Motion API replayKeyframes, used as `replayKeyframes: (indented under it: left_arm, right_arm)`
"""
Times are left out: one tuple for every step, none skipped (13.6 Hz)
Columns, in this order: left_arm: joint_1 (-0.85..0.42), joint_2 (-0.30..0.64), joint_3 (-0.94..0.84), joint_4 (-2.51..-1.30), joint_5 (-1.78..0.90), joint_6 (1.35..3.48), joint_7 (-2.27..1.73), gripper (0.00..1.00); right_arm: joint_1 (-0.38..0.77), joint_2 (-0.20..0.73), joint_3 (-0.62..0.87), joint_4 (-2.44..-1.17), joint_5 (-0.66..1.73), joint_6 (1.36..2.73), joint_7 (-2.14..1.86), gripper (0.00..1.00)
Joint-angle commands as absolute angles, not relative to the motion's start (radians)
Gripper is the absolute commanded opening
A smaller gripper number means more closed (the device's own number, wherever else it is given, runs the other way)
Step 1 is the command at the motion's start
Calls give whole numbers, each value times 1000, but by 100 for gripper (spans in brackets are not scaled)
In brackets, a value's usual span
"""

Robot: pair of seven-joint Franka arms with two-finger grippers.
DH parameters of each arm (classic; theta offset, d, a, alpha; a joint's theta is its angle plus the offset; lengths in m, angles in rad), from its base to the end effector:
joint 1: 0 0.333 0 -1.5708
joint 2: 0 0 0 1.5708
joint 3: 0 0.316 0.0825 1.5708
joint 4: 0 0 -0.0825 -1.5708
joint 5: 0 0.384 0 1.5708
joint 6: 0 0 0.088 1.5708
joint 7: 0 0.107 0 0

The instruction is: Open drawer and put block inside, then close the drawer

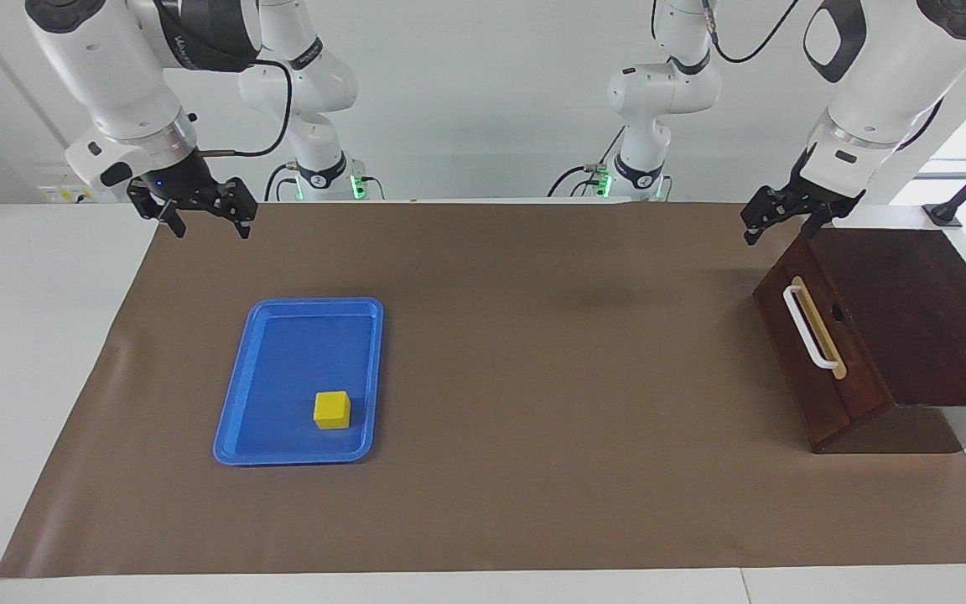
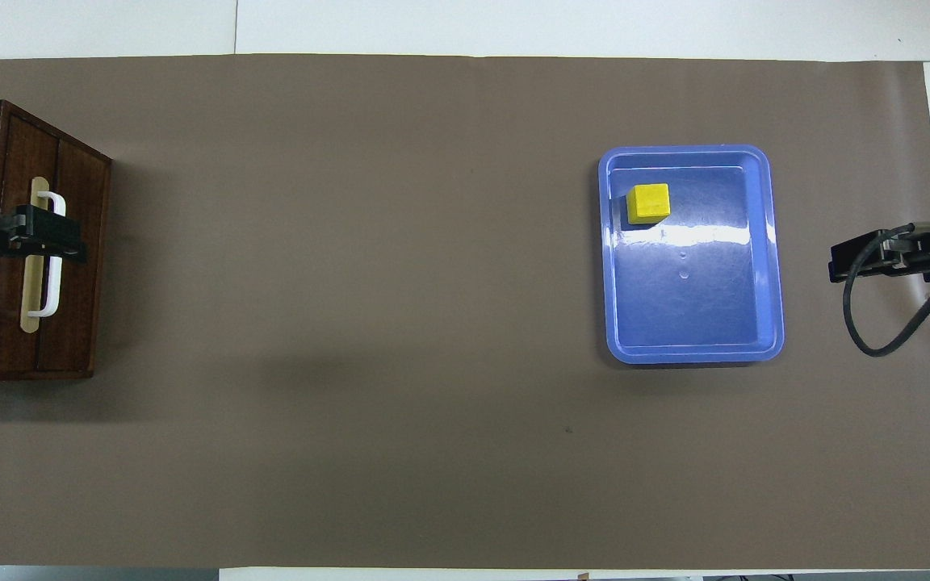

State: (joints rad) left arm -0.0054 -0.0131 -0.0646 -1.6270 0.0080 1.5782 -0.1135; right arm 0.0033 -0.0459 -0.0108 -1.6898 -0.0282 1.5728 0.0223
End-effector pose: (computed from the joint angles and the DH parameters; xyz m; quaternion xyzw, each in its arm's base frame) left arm 0.5484 -0.0378 0.6058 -0.9996 -0.0217 0.0174 0.0060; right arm 0.5371 -0.0072 0.5937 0.9992 -0.0143 -0.0354 0.0141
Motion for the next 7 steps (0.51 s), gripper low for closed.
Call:
replayKeyframes:
  left_arm:
    - [6,-20,-71,-1631,-8,1589,-95,100]
    - [6,-21,-71,-1631,-8,1589,-95,100]
    - [6,-20,-71,-1631,-6,1591,-95,100]
    - [6,-18,-71,-1632,-6,1591,-89,100]
    - [5,-18,-71,-1632,-6,1591,-72,100]
    - [3,-21,-69,-1634,-6,1591,-58,100]
    - [2,-21,-68,-1632,-6,1592,-57,100]
  right_arm:
    - [-8,-69,-6,-1712,-32,1569,-2,100]
    - [-8,-69,-6,-1712,-32,1569,-2,100]
    - [-8,-69,-6,-1713,-31,1565,-2,100]
    - [-8,-69,-6,-1712,-31,1563,-2,100]
    - [-8,-69,-6,-1712,-31,1563,2,100]
    - [-8,-69,-6,-1712,-31,1563,2,100]
    - [-8,-69,-8,-1712,-31,1563,2,100]
